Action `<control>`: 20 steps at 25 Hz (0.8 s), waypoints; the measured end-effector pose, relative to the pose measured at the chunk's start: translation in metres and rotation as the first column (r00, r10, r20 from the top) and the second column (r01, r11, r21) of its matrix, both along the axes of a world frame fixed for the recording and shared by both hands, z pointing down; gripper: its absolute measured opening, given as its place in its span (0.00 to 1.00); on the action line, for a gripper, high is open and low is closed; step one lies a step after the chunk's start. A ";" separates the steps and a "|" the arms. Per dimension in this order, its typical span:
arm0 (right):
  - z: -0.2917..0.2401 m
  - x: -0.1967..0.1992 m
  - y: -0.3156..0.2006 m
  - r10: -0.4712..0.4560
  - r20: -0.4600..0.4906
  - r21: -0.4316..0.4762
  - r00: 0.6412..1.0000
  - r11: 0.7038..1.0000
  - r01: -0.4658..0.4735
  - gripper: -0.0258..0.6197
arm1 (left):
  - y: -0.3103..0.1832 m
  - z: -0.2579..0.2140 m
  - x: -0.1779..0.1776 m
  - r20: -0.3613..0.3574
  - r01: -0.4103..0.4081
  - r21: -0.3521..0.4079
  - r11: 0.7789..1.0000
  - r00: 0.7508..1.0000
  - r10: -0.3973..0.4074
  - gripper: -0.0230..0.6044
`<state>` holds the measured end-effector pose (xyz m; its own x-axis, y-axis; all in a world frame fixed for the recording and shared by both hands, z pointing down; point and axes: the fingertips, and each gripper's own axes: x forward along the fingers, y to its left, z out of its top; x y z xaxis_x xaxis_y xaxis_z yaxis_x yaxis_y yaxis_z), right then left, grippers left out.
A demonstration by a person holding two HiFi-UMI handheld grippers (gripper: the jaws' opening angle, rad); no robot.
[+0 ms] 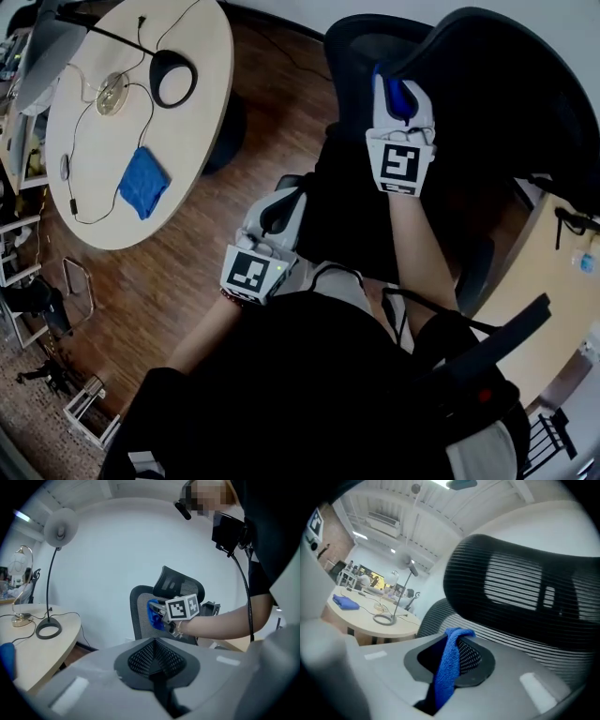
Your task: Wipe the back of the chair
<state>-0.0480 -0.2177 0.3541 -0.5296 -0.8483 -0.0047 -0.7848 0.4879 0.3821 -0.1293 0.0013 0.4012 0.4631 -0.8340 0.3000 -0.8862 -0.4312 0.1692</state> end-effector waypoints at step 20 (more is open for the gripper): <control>0.000 0.173 0.081 0.273 -0.003 -0.147 0.962 0.951 -0.271 0.09 | 0.003 0.022 0.032 0.019 -0.173 -0.046 0.984 0.984 0.174 0.05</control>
<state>0.1247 -0.1368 0.3543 -0.2794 -0.9525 0.1213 -0.9014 0.3037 0.3086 -0.0974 0.0041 0.4230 0.5925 -0.7271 0.3468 -0.8022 -0.5717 0.1720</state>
